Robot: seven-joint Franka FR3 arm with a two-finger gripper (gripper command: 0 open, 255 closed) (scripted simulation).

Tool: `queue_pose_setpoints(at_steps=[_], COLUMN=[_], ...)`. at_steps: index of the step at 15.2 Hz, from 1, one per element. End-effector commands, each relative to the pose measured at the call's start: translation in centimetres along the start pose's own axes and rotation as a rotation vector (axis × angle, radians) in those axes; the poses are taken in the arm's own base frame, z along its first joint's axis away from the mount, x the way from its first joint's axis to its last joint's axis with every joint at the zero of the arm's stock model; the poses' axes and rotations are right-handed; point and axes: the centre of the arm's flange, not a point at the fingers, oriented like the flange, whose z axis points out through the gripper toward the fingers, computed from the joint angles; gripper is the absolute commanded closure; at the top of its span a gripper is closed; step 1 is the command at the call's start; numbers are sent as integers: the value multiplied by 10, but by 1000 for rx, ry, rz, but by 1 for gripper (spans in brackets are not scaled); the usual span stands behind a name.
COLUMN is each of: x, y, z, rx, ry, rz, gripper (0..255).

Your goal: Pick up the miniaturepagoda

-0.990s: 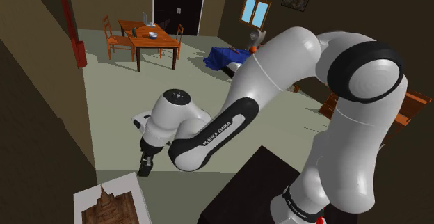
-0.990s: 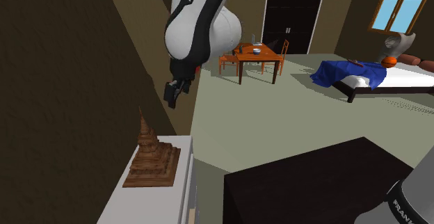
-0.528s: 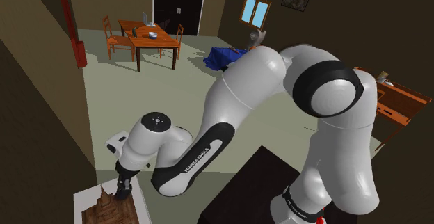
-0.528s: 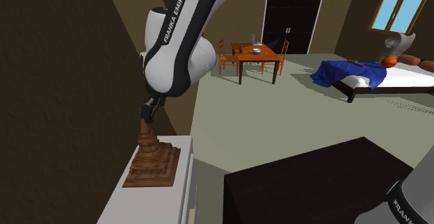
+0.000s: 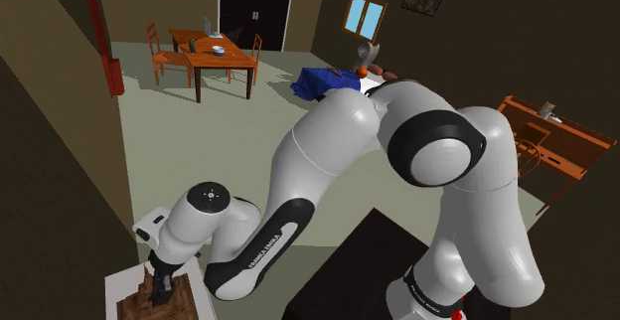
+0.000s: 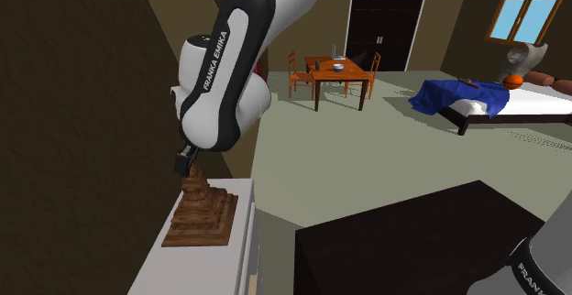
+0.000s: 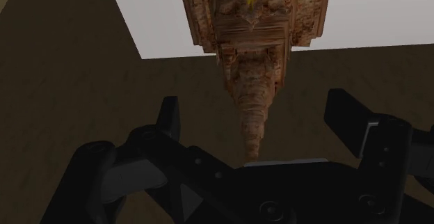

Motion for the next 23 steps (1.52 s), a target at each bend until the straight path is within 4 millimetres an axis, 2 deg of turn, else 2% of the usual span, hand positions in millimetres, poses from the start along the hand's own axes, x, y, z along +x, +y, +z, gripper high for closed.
queue_pose_setpoints(at_steps=[1,2,4,5,14,23], x=[-4,-7,-7,-8,-7,10], y=[-2,-4,-4,-3,-4,4], z=[10,17,17,18,17,-26], rx=[0,0,0,0,0,0], ry=[1,1,1,1,1,1], rz=[-1,-1,-1,-1,-1,-1], gripper=[0,0,0,255,255,255])
